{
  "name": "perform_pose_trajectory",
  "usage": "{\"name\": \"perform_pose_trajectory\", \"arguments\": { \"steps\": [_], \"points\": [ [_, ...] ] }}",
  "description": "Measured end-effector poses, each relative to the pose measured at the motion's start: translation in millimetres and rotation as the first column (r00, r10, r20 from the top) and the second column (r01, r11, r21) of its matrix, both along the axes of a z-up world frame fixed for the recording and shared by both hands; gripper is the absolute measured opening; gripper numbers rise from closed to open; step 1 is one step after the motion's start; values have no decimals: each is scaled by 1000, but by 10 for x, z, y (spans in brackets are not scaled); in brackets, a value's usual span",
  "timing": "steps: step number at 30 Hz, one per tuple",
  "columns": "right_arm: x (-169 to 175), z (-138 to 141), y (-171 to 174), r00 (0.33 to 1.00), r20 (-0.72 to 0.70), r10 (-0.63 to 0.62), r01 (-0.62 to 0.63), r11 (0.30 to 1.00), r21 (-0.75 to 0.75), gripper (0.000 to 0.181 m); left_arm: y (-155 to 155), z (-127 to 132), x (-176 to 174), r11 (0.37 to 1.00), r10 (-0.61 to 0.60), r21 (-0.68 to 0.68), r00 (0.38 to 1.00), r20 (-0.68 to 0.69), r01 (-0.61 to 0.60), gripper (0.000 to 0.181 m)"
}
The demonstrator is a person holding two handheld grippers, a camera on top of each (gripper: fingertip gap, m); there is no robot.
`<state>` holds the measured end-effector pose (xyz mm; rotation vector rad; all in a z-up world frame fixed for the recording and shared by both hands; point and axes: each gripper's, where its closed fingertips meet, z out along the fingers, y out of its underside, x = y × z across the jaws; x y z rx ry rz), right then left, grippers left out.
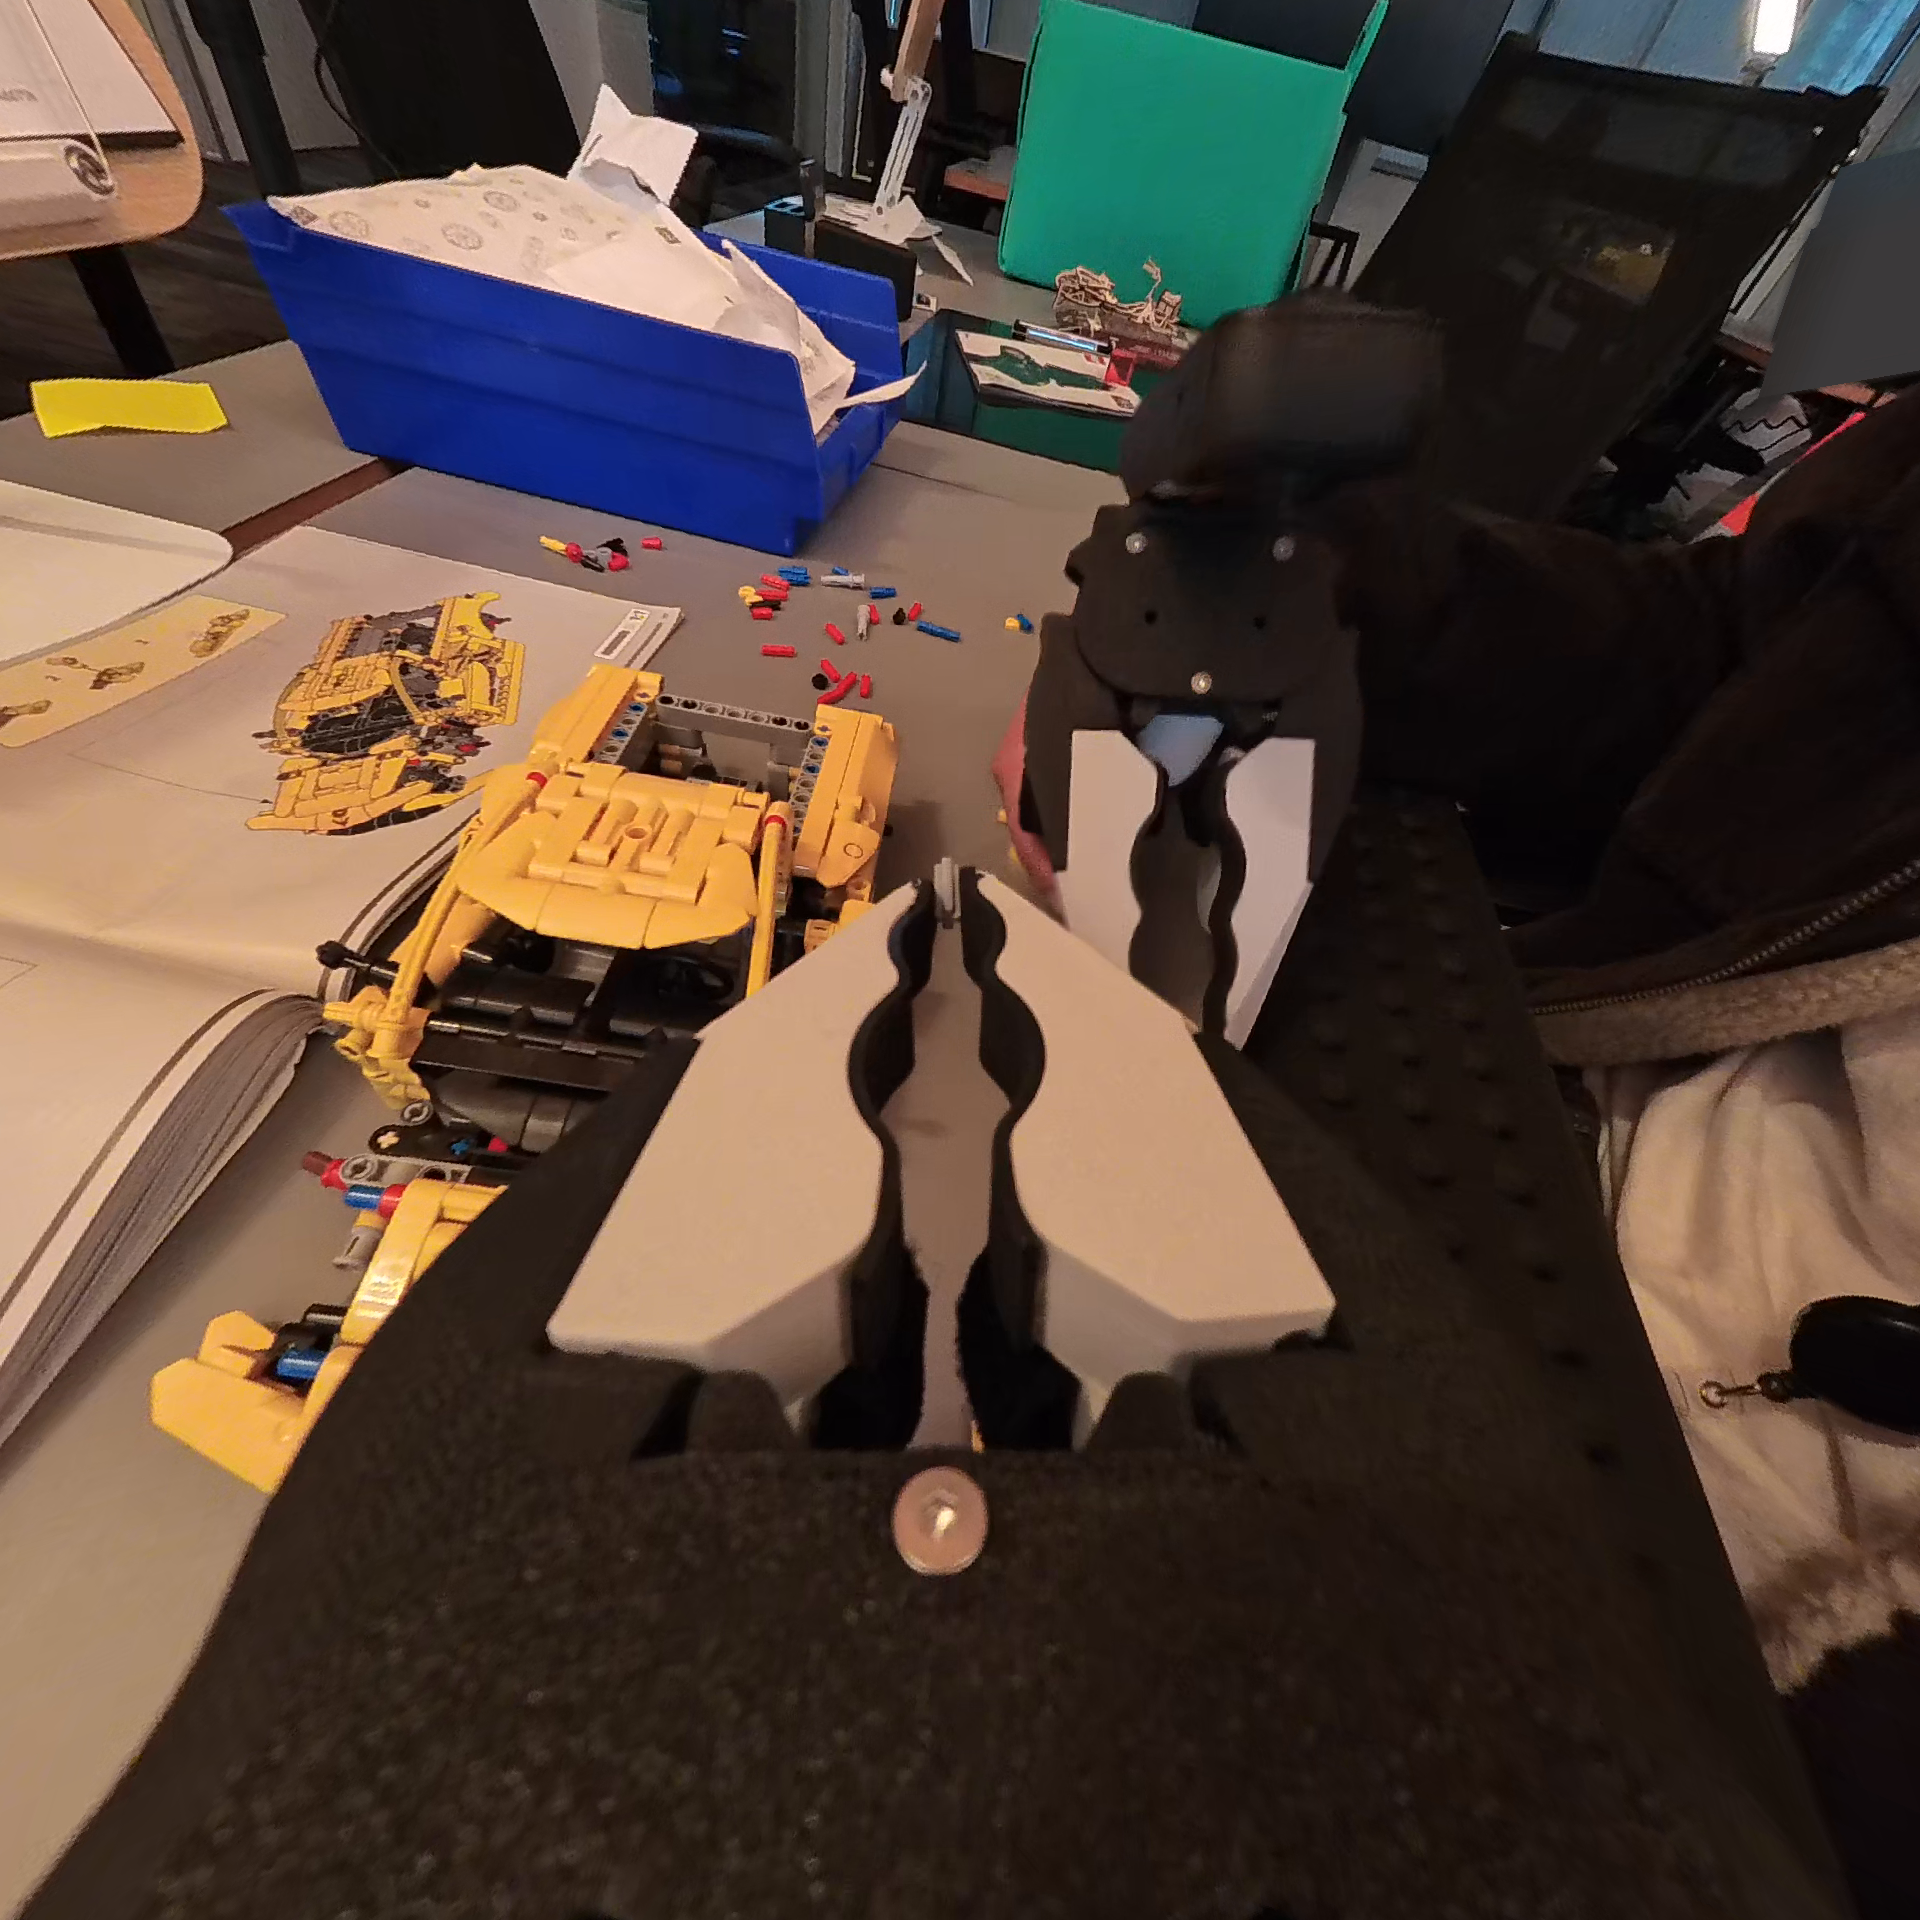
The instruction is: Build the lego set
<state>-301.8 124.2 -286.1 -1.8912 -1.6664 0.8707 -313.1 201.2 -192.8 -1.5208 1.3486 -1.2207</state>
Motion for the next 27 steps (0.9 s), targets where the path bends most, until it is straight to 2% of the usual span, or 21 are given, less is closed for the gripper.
{"name": "perform_pose_trajectory", "arguments": {
  "steps": [5,11,15,19,23,27],
  "points": [
    [-6,2,101,999,6,-42,41,993,112,13,2,-2,2,1000,0,1,1000,-2,0,4],
    [1,-89,180,994,61,-94,87,991,106,16,9,-3,1,1000,3,-4,1000,-2,-3,4],
    [-64,-116,150,996,55,-74,70,994,79,19,2,-14,8,1000,0,-1,1000,-7,0,4],
    [-52,-76,284,990,71,-119,106,981,164,19,14,-8,2,1000,4,-3,1000,-4,-4,4],
    [-38,-85,371,978,104,-181,160,969,186,33,22,-12,-1,1000,8,-1,1000,-6,-8,4],
    [-63,-113,411,972,112,-205,182,965,190,27,21,-11,0,1000,8,-4,1000,-6,-8,4]
  ]
}}
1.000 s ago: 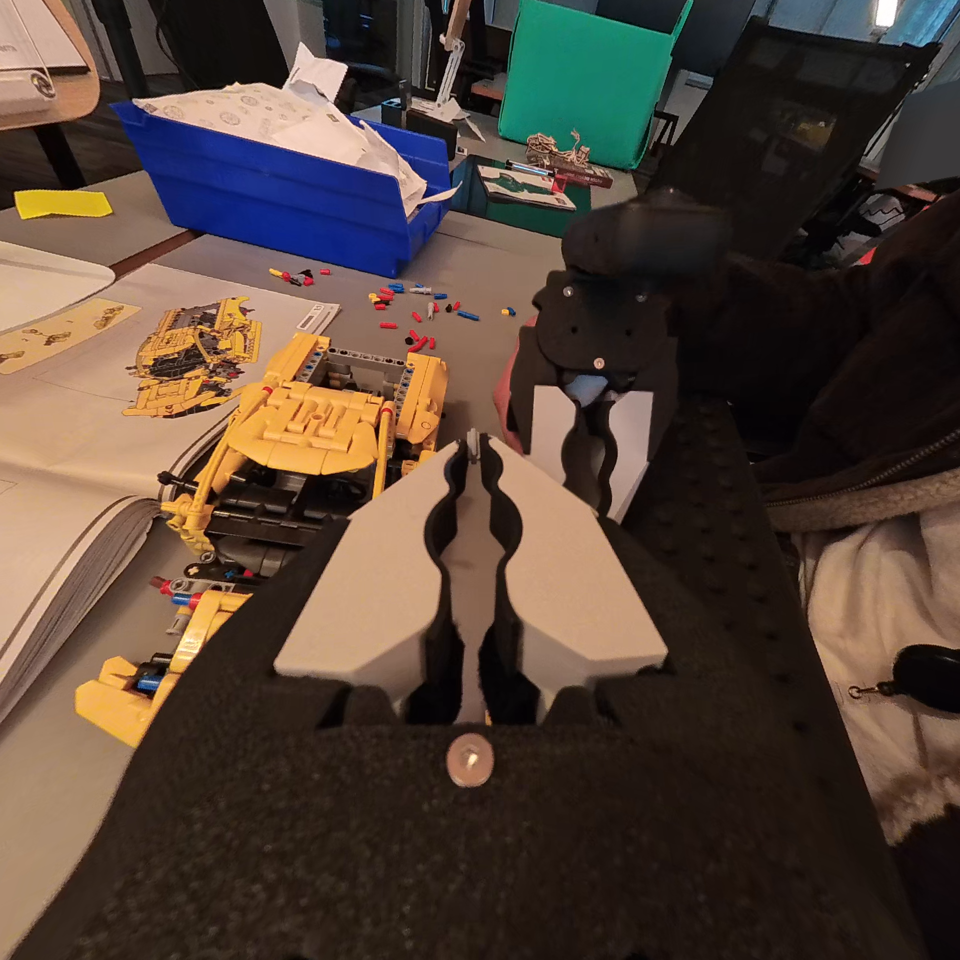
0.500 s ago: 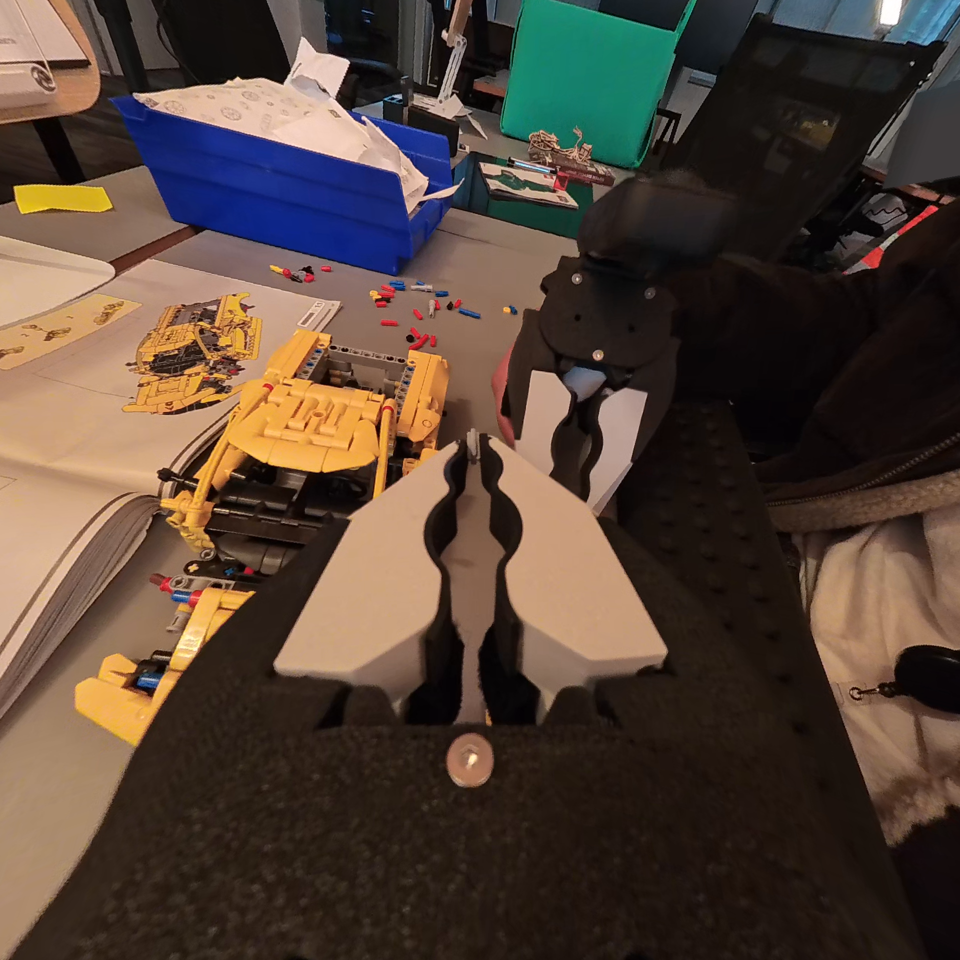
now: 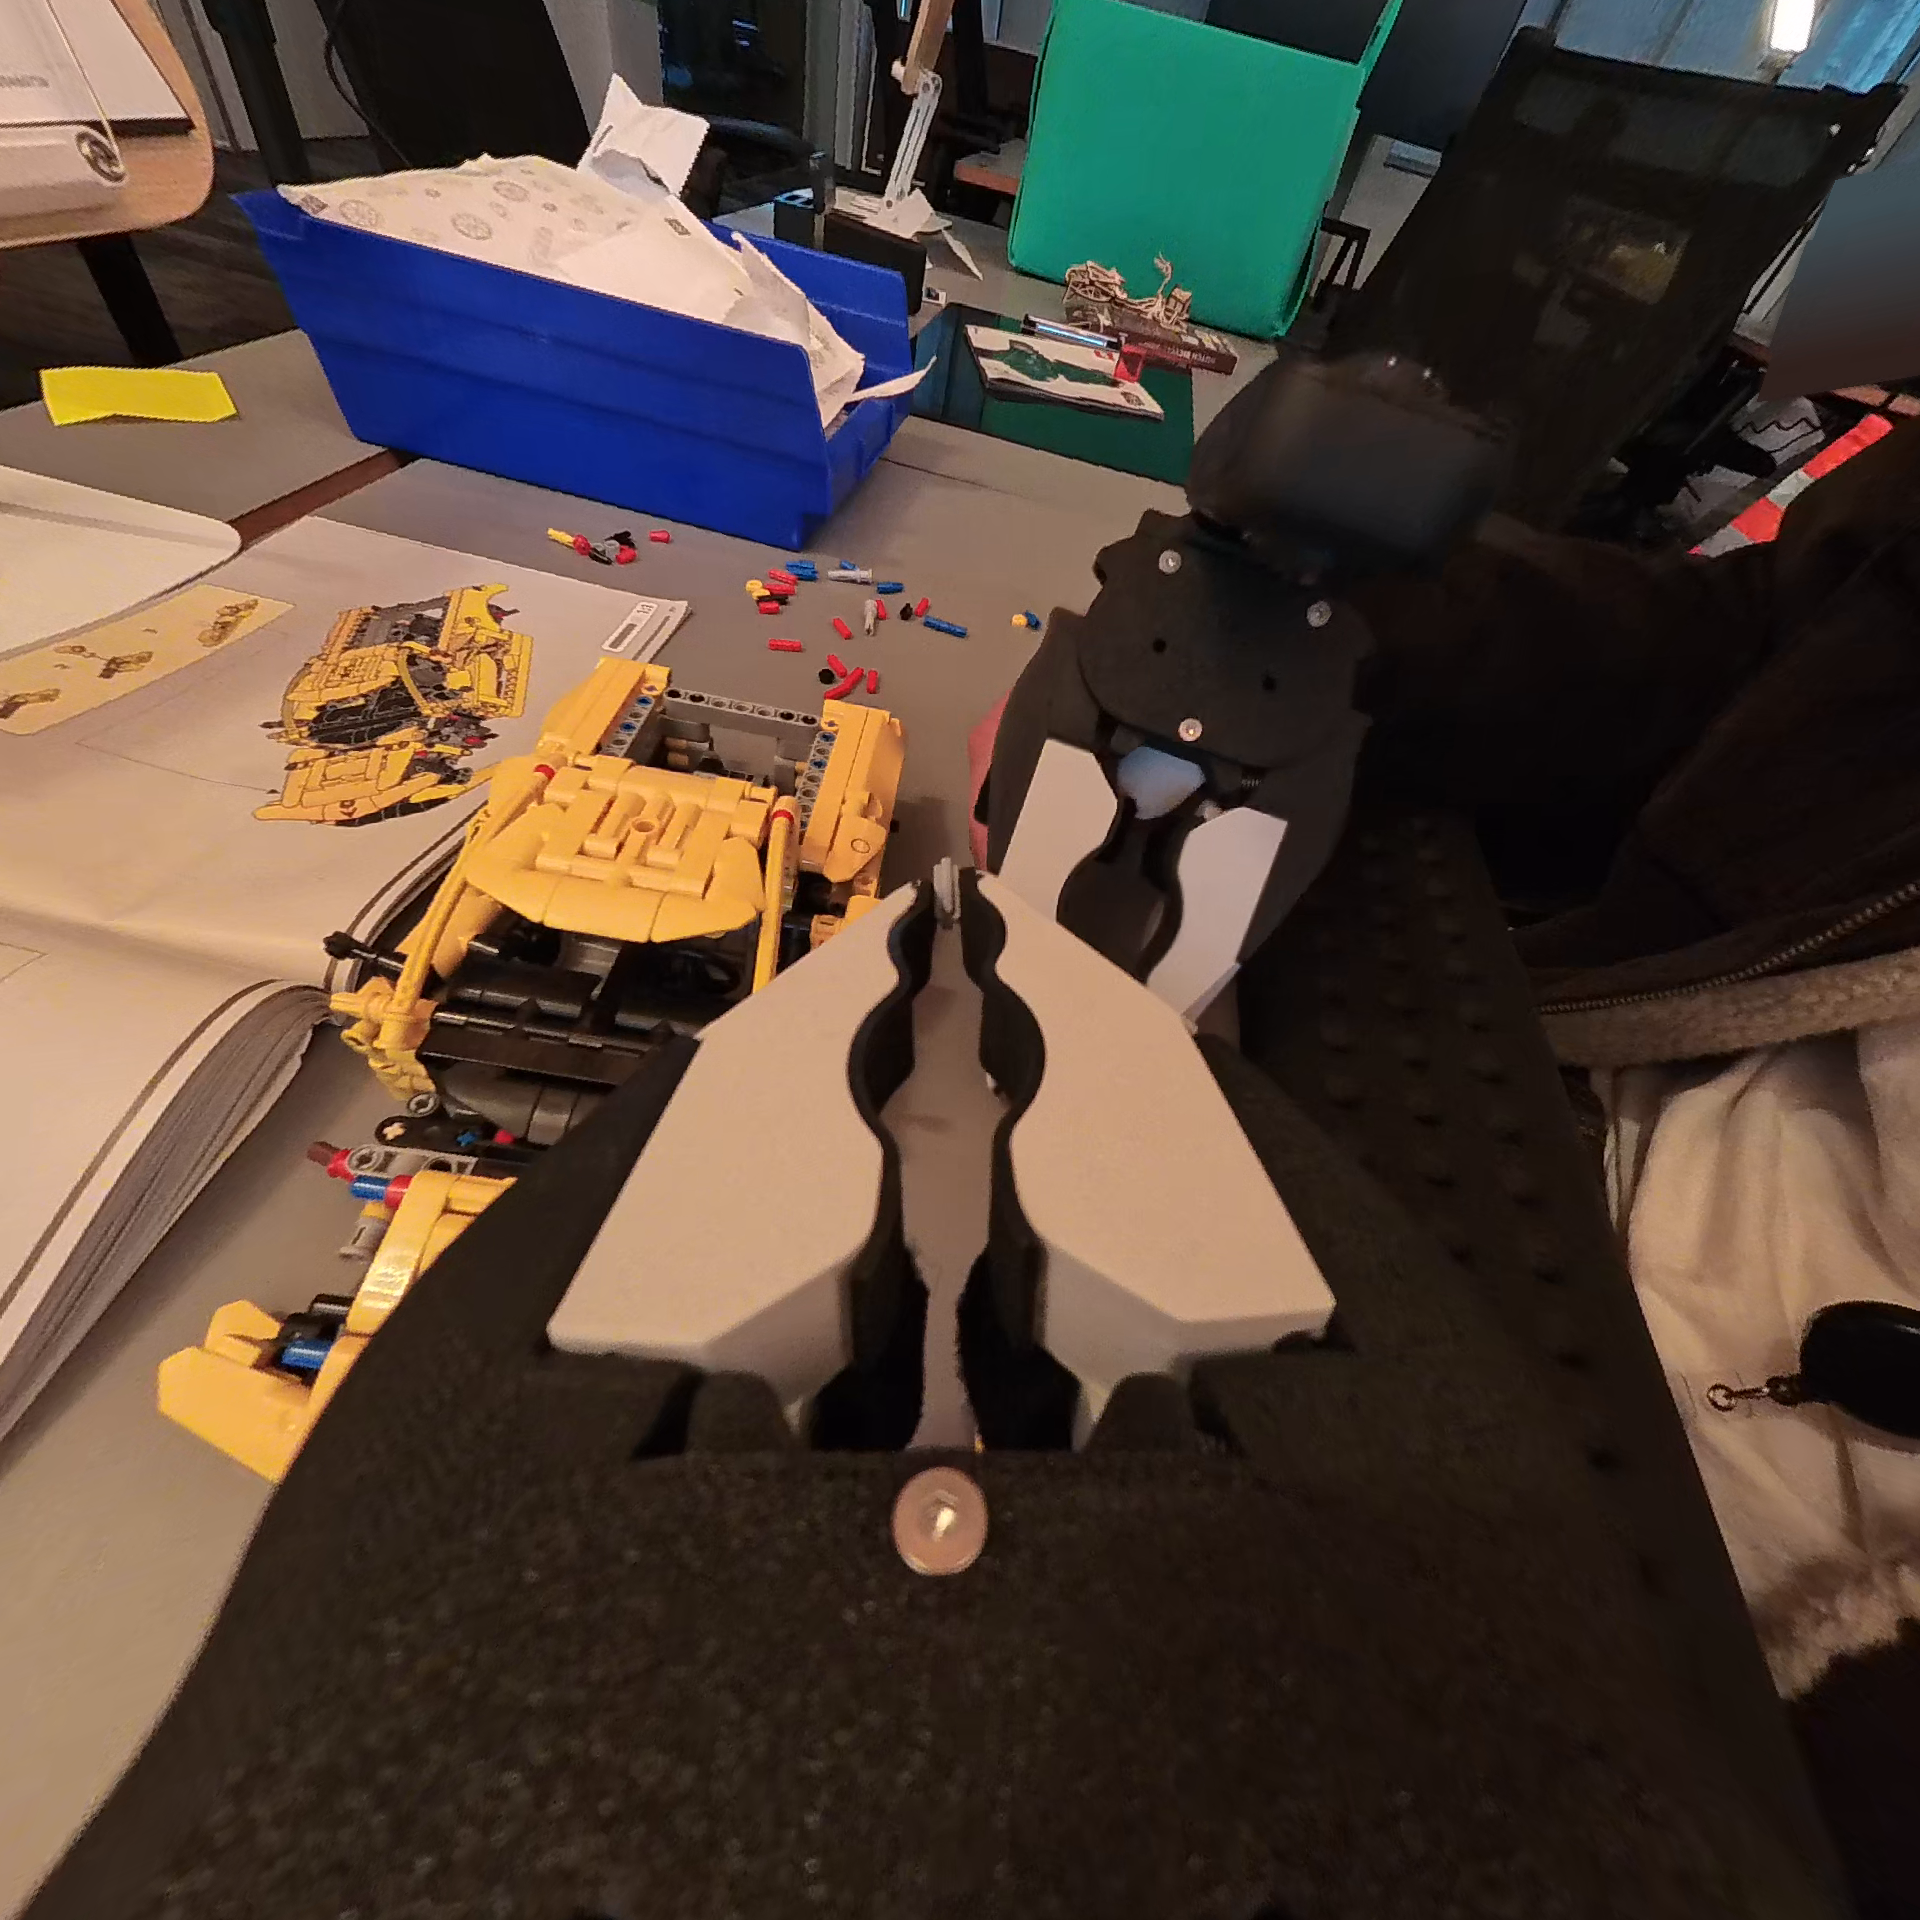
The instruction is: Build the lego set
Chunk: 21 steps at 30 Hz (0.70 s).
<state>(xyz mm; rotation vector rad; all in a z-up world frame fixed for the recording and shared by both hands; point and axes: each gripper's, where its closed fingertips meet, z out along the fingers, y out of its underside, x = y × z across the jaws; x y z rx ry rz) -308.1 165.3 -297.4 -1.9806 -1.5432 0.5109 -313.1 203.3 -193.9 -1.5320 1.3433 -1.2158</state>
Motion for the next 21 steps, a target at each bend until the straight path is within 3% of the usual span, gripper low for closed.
{"name": "perform_pose_trajectory", "arguments": {
  "steps": [4,11,16,19,21],
  "points": [
    [27,-1,-13,1000,-18,6,-6,1000,-28,7,-9,1,2,1000,-3,1,1000,0,3,4],
    [71,27,-57,999,-51,-3,-1,997,-76,2,-5,1,-1,1000,-1,0,1000,0,1,4],
    [85,326,42,967,-247,-69,41,992,-118,0,-20,39,-4,1000,-10,-15,1000,21,10,4],
    [77,860,230,840,-516,-170,116,984,-135,0,-27,172,-22,997,-17,-69,995,96,24,4],
    [125,1304,420,658,-701,-273,204,962,-183,0,-24,350,-44,992,-10,-119,980,198,34,4]
  ]
}}
